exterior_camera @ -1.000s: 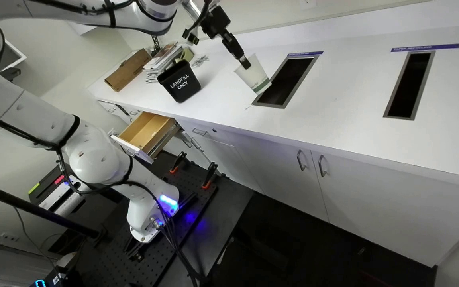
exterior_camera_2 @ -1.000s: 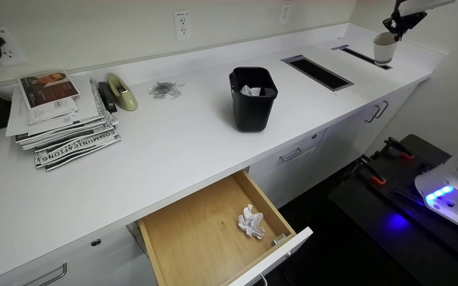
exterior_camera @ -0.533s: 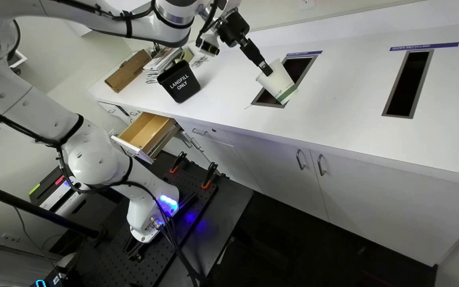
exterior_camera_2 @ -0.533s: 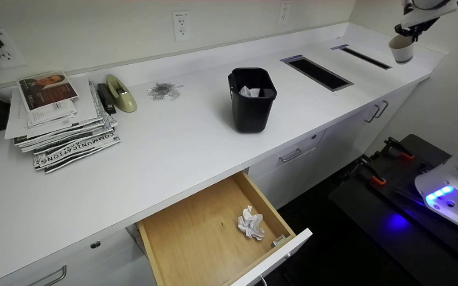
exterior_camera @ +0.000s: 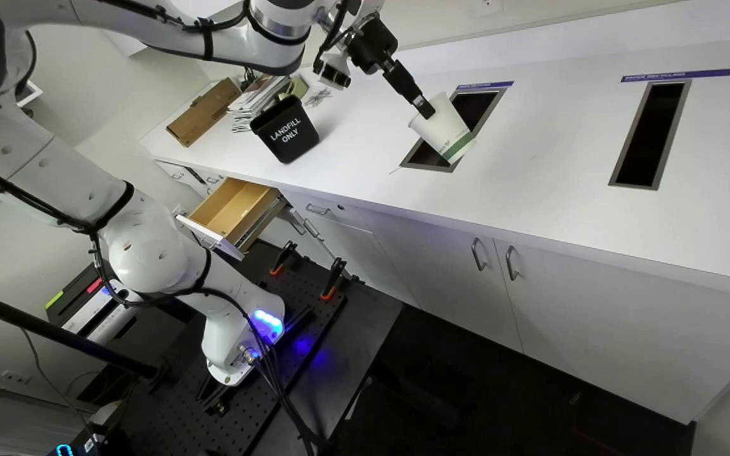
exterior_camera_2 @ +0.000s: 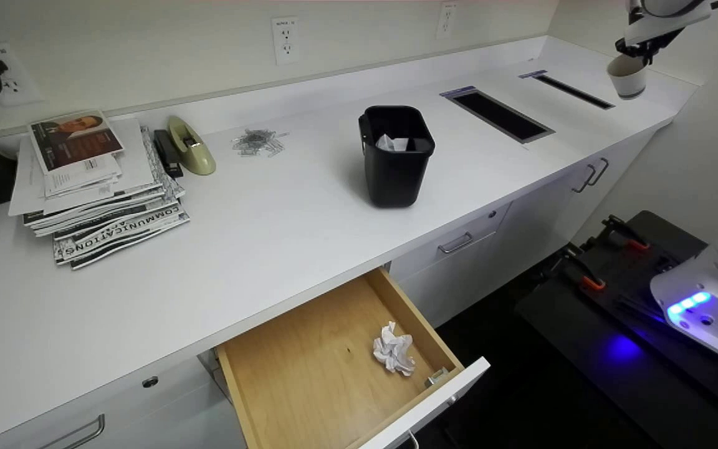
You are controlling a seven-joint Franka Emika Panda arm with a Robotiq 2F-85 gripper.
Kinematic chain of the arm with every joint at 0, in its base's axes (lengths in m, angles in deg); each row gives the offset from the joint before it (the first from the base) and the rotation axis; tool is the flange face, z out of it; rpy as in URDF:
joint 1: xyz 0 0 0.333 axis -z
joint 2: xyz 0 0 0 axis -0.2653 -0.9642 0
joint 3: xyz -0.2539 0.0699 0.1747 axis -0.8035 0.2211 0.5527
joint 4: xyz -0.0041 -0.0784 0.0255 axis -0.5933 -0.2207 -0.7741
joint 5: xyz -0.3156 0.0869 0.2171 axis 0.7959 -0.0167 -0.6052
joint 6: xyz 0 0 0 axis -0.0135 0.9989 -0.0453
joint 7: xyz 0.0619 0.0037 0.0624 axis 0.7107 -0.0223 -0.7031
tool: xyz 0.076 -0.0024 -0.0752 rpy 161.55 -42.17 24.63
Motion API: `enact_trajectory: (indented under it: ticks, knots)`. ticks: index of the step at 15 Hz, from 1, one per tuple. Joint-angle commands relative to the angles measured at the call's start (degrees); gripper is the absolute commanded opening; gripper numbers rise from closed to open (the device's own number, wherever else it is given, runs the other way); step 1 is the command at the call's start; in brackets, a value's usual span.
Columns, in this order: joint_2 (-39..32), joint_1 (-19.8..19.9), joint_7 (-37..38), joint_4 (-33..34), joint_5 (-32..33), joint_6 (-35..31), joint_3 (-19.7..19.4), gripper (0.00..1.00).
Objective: Pour the contents of the white cup on the counter top
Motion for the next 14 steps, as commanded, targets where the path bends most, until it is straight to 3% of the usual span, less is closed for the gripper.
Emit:
enact_trajectory:
  ticks: [1,6,14]
  knots:
    - [-4.82,0.14,1.43,3.34,3.52,-2.47,-2.13,0.01]
    - [-13.11,0.79,1.99,9.18,6.97,-7.34,-5.71,0.01]
    - [-27.35,-0.41,10.66,20.60,17.03,-5.62,-8.41,0.01]
